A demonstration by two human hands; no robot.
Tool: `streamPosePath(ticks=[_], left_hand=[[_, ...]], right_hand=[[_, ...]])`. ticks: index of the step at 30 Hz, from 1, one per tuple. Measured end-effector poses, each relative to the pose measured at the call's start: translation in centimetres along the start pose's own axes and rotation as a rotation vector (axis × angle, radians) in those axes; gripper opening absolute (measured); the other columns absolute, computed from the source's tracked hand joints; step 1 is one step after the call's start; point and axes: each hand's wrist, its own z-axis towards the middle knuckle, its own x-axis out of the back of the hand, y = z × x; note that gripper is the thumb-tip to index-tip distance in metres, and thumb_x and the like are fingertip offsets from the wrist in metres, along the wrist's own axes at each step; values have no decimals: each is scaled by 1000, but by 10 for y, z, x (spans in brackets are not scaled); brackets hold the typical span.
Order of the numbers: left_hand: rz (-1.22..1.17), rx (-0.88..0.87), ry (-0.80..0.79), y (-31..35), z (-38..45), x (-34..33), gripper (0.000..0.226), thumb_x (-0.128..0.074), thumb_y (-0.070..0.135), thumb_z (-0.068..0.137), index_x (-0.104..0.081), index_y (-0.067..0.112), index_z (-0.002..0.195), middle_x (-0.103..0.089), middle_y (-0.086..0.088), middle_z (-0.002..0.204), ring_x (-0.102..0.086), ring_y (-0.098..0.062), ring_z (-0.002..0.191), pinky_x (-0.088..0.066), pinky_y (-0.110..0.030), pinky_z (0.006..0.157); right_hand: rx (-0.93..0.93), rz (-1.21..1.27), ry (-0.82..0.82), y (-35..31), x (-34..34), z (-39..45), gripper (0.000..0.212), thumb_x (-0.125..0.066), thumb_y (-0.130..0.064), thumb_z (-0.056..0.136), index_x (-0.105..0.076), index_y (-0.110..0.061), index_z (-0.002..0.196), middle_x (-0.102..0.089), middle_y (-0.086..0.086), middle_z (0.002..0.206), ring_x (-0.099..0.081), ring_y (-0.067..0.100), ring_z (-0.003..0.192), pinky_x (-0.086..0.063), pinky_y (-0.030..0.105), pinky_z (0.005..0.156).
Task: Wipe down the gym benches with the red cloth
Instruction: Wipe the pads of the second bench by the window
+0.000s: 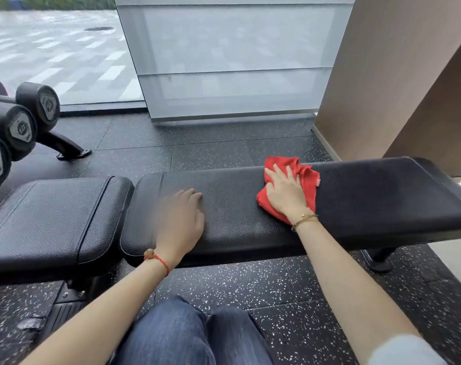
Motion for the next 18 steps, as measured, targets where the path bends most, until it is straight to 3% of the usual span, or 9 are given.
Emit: streamPosePath(ticks=[5,10,13,18], left_hand=[[-12,-1,8,-1,1,1,52,-35,30,88,-54,18,134,-49,-1,146,-38,-23,139,-22,-50,118],[-22,-14,-3,-5,1,0,48,-38,29,92,-52,21,137,-47,1,148,-36,-21,141,-20,-48,119],[-21,-12,1,-6,0,-2,43,-46,25,94,-52,21,136,-47,1,148,-36,-22,140,-22,-50,118],[-2,3,7,-2,0,-1,49,-37,30,90,-53,19,135,-49,-1,146,-38,-24,138,-24,-52,117]], right_hand=[[287,21,-75,-70,-24,-24,52,-38,-24,96,-35,-27,148,-23,-5,160,-11,26,149,-5,45,122],[418,52,-50,-50,-24,-73,52,-41,-24,95,-37,-30,147,-28,-9,157,-15,20,148,-8,39,122],[368,80,-24,-7,-14,-82,50,-41,-23,96,-39,-32,145,-29,-10,156,-16,18,148,-8,37,122],[39,49,34,40,7,-32,49,-39,-22,97,-39,-28,146,-27,-4,158,-14,25,148,-8,45,122]])
